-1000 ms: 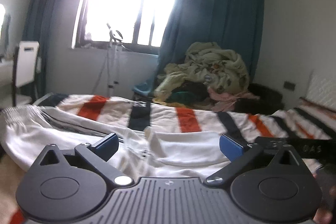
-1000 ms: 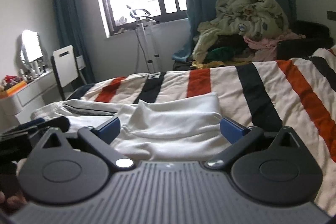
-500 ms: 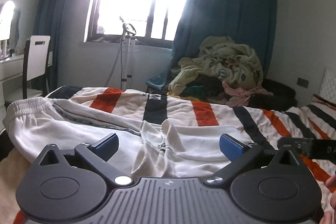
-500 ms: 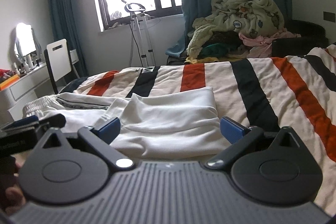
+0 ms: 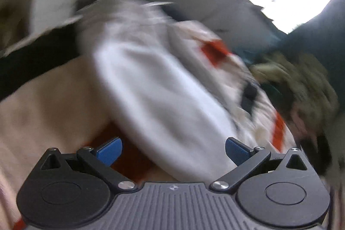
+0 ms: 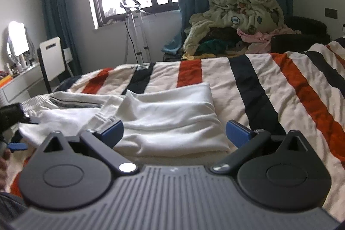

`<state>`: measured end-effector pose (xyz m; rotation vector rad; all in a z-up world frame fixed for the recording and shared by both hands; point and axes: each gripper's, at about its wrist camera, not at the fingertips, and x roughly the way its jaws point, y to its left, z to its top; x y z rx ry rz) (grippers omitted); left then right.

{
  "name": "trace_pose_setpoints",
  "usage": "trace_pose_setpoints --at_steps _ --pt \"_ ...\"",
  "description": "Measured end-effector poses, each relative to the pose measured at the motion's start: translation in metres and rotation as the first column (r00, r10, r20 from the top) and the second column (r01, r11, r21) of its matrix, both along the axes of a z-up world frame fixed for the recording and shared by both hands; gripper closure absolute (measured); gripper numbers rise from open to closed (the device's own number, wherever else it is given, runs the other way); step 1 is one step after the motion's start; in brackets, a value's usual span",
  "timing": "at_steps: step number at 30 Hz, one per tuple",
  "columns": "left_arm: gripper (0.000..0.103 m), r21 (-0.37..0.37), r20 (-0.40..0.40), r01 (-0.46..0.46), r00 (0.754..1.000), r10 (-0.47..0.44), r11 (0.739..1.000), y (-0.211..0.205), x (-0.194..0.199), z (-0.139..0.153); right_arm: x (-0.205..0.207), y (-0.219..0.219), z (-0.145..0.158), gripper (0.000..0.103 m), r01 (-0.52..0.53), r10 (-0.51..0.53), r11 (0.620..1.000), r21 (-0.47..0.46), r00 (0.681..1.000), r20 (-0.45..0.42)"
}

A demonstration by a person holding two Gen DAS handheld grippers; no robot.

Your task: Fold clothes

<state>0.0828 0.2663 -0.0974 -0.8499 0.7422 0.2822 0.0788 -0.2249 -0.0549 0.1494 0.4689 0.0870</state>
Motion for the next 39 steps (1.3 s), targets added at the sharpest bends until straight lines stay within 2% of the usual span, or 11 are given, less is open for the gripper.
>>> trace_pose_setpoints --at_steps 2,4,7,9,15,20,22,25,29,35,39 --pt "0.008 -0.172 -0.001 -0.092 0.996 0.093 0.981 0.033 0.004 -0.022 0.003 -0.001 -0.004 0.0 0.01 -0.01 1.0 -0.001 1.0 -0.015" --pt "0.008 -0.277 0.013 -0.168 0.984 0.178 0.946 0.052 0.007 -0.038 0.007 0.0 -0.008 0.0 0.015 -0.015 1.0 0.002 1.0 -0.028" --pt "0.009 -0.299 0.02 -0.22 0.971 0.237 0.928 0.066 0.019 -0.049 0.017 0.003 -0.013 0.0 0.014 -0.014 1.0 0.004 0.999 -0.05" --pt "0.015 -0.262 0.024 -0.252 0.963 0.267 0.932 0.071 0.025 -0.048 0.026 0.007 -0.015 0.0 0.013 -0.012 1.0 0.004 0.998 -0.061" --pt "0.046 -0.085 0.081 -0.329 0.938 0.336 0.94 0.092 0.043 -0.044 0.06 0.019 -0.03 0.0 0.017 -0.021 0.999 -0.037 0.995 -0.098" --pt "0.062 0.097 0.112 -0.279 0.957 0.268 0.955 0.113 0.066 -0.037 0.092 0.026 -0.064 0.0 -0.02 -0.001 0.995 -0.095 0.977 -0.211" --pt "0.079 0.174 0.134 -0.251 0.964 0.229 0.952 0.11 0.072 -0.026 0.095 0.029 -0.074 0.0 -0.027 0.0 0.993 -0.112 0.971 -0.241" --pt "0.09 0.288 0.161 -0.219 0.971 0.178 0.932 0.1 0.081 -0.008 0.1 0.032 -0.089 0.0 -0.038 -0.001 0.99 -0.135 0.96 -0.278" --pt "0.092 0.461 0.208 -0.196 0.972 0.11 0.866 0.065 0.091 0.035 0.101 0.028 -0.084 0.0 -0.014 -0.015 0.995 -0.1 0.959 -0.285" --pt "0.092 0.68 0.274 -0.152 0.96 -0.057 0.718 -0.021 0.107 0.107 0.094 0.007 -0.065 0.0 0.039 -0.034 0.999 0.013 0.961 -0.273" --pt "0.092 0.767 0.296 -0.143 0.944 -0.148 0.625 -0.095 0.125 0.152 0.082 -0.01 -0.05 0.0 0.063 -0.039 0.994 0.093 0.97 -0.24"
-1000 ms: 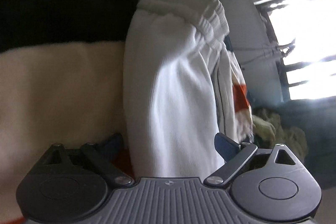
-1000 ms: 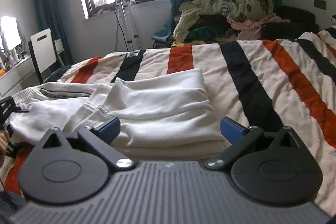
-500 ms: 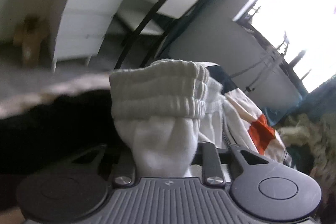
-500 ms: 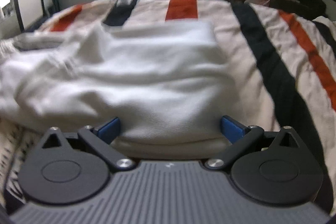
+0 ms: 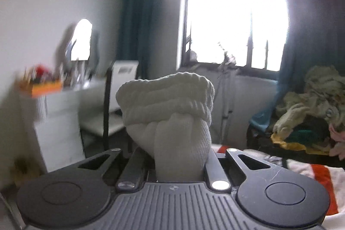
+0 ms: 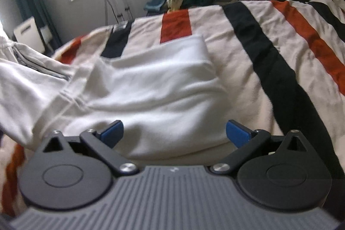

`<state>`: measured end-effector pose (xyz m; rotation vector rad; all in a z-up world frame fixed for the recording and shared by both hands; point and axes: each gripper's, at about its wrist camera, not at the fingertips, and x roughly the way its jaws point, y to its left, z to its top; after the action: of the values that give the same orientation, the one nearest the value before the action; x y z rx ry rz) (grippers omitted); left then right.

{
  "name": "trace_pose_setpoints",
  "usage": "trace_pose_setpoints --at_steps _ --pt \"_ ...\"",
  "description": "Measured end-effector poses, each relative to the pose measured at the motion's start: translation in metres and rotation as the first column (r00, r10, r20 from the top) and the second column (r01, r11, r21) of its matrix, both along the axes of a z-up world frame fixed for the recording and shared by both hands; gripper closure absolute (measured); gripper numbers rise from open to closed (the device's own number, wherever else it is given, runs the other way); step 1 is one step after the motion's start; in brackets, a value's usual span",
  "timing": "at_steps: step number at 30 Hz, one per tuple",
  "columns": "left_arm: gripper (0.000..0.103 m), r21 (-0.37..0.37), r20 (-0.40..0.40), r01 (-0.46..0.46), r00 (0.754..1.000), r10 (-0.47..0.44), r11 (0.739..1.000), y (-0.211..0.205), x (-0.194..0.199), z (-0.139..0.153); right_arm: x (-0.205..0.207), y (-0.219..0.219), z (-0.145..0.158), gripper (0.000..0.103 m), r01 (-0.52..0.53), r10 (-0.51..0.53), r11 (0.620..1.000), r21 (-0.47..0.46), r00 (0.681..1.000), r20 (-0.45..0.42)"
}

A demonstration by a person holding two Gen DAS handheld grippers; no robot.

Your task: Fold clothes

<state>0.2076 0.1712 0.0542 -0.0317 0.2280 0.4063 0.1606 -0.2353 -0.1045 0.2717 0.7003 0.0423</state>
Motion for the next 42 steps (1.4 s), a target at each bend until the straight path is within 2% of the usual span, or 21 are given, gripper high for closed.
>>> trace_pose_setpoints --at_steps 3,6,10,13,16,18,22,24,27,30,32,33,34,36,37,38,40,42 --pt "0.092 0.066 0.034 0.031 0.999 -0.033 0.997 -0.06 0.008 0.025 -0.01 -0.014 0.009 0.0 0.017 -0.019 0.998 0.059 1.0 0.025" --pt "0.092 0.134 0.071 0.063 0.995 -0.073 0.989 -0.128 0.008 0.034 -0.019 -0.031 0.016 0.0 0.035 -0.041 0.992 0.118 0.998 0.046" --pt "0.092 0.195 0.1 0.111 0.986 -0.132 0.974 -0.218 0.007 0.027 -0.025 -0.058 0.019 0.0 0.081 -0.095 0.977 0.196 0.994 0.06" --pt "0.092 0.228 0.11 0.147 0.978 -0.176 0.962 -0.28 0.011 0.01 -0.027 -0.079 0.017 0.0 0.134 -0.15 0.958 0.254 0.988 0.046" --pt "0.092 0.261 0.098 0.204 0.967 -0.236 0.944 -0.338 0.011 -0.023 -0.028 -0.102 0.014 0.0 0.194 -0.212 0.928 0.319 0.977 0.023" --pt "0.092 0.288 0.079 0.244 0.958 -0.277 0.926 -0.367 0.005 -0.056 -0.028 -0.116 0.012 0.0 0.229 -0.249 0.903 0.363 0.969 0.009" --pt "0.092 0.371 0.043 0.318 0.933 -0.358 0.872 -0.421 -0.007 -0.122 -0.029 -0.139 0.007 0.0 0.277 -0.303 0.851 0.446 0.953 -0.014" --pt "0.092 0.382 -0.022 0.364 0.923 -0.385 0.85 -0.442 -0.007 -0.15 -0.027 -0.148 0.003 0.0 0.298 -0.323 0.83 0.471 0.946 -0.028" --pt "0.092 0.37 -0.112 0.418 0.906 -0.407 0.829 -0.462 -0.002 -0.18 -0.023 -0.155 -0.002 0.0 0.309 -0.331 0.811 0.496 0.943 -0.047" --pt "0.089 0.387 -0.153 0.427 0.904 -0.399 0.817 -0.47 0.002 -0.191 -0.019 -0.16 -0.007 0.0 0.314 -0.329 0.796 0.518 0.942 -0.065" --pt "0.082 0.389 -0.183 0.444 0.896 -0.405 0.807 -0.47 0.005 -0.192 -0.017 -0.16 -0.009 0.0 0.315 -0.328 0.788 0.529 0.942 -0.071" --pt "0.064 0.378 -0.213 0.472 0.882 -0.421 0.796 -0.466 0.006 -0.192 -0.016 -0.16 -0.01 0.0 0.315 -0.328 0.785 0.533 0.942 -0.074" --pt "0.04 0.364 -0.246 0.504 0.863 -0.441 0.783 -0.461 0.007 -0.193 -0.015 -0.16 -0.01 0.0 0.315 -0.327 0.783 0.536 0.942 -0.077" --pt "0.026 0.34 -0.303 0.569 0.82 -0.486 0.748 -0.451 0.007 -0.195 -0.015 -0.16 -0.011 0.0 0.314 -0.324 0.779 0.543 0.943 -0.082" --pt "0.022 0.334 -0.322 0.604 0.795 -0.514 0.724 -0.448 0.006 -0.197 -0.015 -0.16 -0.011 0.0 0.313 -0.322 0.778 0.545 0.943 -0.083" --pt "0.022 0.341 -0.33 0.624 0.78 -0.532 0.703 -0.448 0.002 -0.196 -0.015 -0.159 -0.009 0.0 0.303 -0.313 0.786 0.539 0.947 -0.076" --pt "0.01 0.353 -0.335 0.64 0.768 -0.546 0.682 -0.446 -0.009 -0.194 -0.016 -0.155 -0.005 0.0 0.279 -0.292 0.806 0.522 0.955 -0.058" --pt "0.008 0.312 -0.359 0.674 0.737 -0.573 0.67 -0.438 -0.016 -0.194 -0.017 -0.152 -0.001 0.0 0.253 -0.274 0.823 0.509 0.961 -0.035"
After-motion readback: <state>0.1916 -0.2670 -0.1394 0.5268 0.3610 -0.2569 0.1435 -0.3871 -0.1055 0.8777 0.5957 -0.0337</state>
